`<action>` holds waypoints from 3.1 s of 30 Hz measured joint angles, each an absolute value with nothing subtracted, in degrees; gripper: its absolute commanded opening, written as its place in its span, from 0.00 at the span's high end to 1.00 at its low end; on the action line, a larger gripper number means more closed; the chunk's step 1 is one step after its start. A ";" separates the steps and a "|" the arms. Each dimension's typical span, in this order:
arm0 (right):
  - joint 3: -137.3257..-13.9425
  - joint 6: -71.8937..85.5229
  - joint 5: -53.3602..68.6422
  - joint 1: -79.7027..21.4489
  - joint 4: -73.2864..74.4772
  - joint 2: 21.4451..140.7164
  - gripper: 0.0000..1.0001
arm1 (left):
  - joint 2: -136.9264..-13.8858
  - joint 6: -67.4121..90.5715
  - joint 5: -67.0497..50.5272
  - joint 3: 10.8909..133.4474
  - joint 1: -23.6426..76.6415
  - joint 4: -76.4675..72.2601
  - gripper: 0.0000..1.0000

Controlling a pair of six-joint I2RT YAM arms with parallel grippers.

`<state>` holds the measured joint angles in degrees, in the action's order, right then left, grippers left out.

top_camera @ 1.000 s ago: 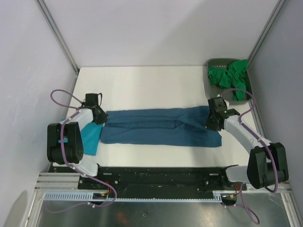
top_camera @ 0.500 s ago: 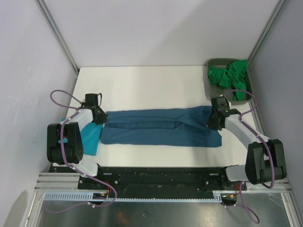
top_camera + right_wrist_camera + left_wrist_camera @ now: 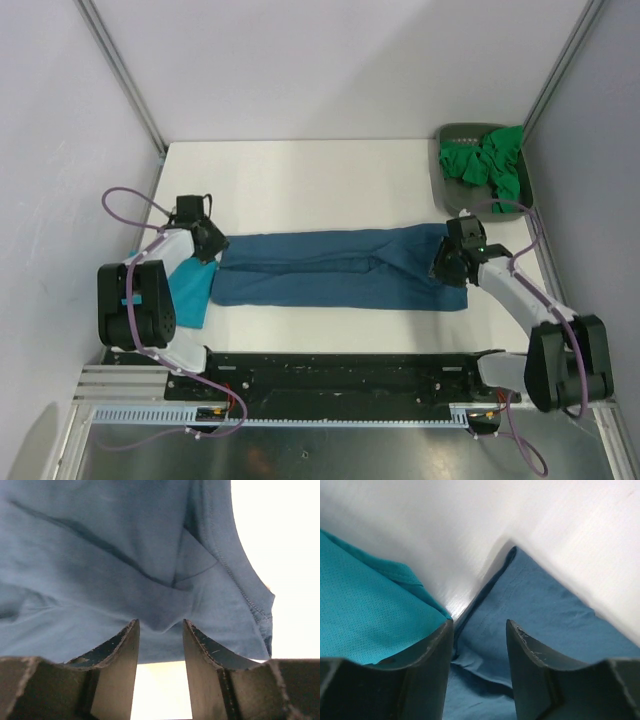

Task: Fold and stack the t-shirts
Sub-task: Fold the other side of the tshirt into a rectangle

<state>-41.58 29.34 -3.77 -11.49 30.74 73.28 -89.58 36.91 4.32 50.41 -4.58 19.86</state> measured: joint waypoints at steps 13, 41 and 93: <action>-53.89 23.99 0.23 -14.85 21.10 79.22 0.50 | -88.20 33.82 0.27 58.52 7.62 19.57 0.58; -63.46 21.89 -3.27 -22.72 18.55 100.14 0.89 | -107.96 32.40 -9.26 67.64 26.63 19.35 0.61; -40.82 31.97 -6.20 -17.63 28.73 72.55 0.66 | -107.98 29.95 -15.03 74.70 39.46 19.59 0.55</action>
